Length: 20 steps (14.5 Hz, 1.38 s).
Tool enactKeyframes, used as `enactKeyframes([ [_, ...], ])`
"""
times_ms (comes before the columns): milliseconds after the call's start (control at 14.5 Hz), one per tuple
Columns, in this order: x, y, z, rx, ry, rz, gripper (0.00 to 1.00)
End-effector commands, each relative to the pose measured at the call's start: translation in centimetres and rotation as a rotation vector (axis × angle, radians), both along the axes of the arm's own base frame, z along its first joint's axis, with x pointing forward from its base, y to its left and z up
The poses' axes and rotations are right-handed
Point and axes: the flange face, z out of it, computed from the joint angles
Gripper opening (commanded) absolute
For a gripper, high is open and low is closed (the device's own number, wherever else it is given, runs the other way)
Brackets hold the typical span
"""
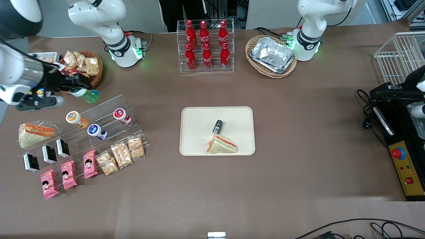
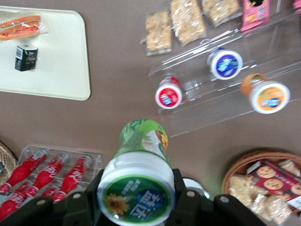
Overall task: Place green gum on tray
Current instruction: 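Carry the green gum bottle over to the cream tray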
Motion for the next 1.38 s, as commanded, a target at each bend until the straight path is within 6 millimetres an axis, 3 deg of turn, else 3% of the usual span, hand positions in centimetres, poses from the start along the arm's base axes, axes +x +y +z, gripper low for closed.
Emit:
enactKeyframes([
  [0, -0.3, 9.5, -0.8, -0.059, 0.045, -0.066, 0.42],
  [207, -0.1, 16.8, -4.4, -0.071, 0.037, -0.106, 0.45],
  [414, -0.4, 22.4, -9.0, -0.085, 0.012, -0.142, 0.46],
  [621, -1.4, 27.1, -16.8, -0.088, -0.001, -0.101, 0.46],
  [759, -1.7, 28.7, -21.2, -0.081, -0.026, -0.098, 0.46],
  [966, -2.4, 30.7, -25.5, -0.079, -0.041, -0.083, 0.47],
  [1172, -2.1, 31.4, -30.2, -0.091, -0.033, -0.082, 0.48],
  [1310, -3.2, 32.5, -32.4, -0.092, -0.039, -0.069, 0.49],
])
